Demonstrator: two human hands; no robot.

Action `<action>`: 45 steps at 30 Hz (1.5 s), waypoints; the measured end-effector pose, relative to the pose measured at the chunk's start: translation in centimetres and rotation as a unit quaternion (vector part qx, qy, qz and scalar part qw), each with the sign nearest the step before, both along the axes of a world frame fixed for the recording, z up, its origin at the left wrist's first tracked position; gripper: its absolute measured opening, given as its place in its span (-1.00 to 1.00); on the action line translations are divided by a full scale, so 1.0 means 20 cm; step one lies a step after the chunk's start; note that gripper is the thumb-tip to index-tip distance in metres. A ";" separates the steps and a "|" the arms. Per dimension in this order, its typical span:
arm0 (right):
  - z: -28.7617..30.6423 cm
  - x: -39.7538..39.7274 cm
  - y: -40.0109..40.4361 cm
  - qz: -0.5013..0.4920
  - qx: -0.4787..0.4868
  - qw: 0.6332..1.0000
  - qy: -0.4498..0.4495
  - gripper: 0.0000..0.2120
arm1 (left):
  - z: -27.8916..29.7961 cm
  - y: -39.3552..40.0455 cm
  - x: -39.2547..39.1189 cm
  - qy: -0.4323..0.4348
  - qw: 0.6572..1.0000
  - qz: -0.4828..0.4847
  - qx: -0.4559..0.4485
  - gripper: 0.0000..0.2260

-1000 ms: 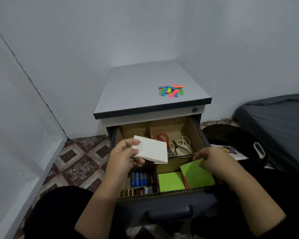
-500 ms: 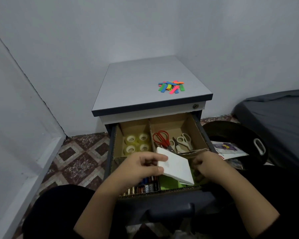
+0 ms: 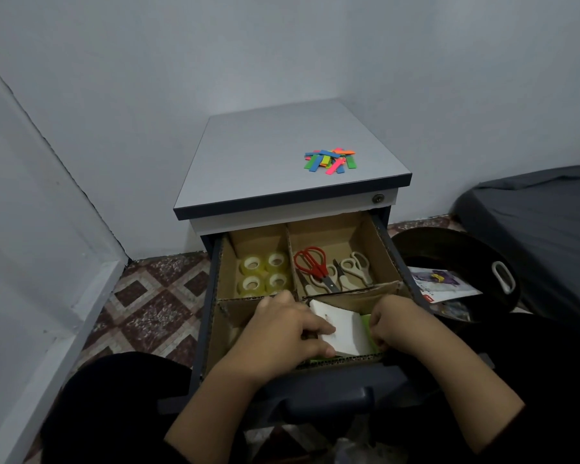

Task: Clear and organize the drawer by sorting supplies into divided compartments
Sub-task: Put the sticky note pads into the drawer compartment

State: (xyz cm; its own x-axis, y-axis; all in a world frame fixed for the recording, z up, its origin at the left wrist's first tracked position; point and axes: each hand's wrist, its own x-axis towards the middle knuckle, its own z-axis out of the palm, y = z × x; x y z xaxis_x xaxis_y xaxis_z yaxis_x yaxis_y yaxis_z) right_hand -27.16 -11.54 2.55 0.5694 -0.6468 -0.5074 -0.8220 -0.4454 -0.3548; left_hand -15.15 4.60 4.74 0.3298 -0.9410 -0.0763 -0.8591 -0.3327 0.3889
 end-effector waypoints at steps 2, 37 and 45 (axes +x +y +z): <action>-0.01 0.01 0.01 0.006 -0.016 1.000 0.004 -0.81 | 0.00 0.00 0.00 -0.040 0.999 -0.026 -0.005 -0.65; 0.27 0.04 0.05 0.011 -0.071 0.967 -0.244 -0.90 | 0.10 -0.10 0.21 -0.021 0.951 0.103 -0.292 -0.81; 0.46 0.40 -0.30 0.016 -0.310 0.916 -0.255 -0.37 | 0.41 -0.35 0.75 -0.028 0.954 0.205 -0.215 -0.57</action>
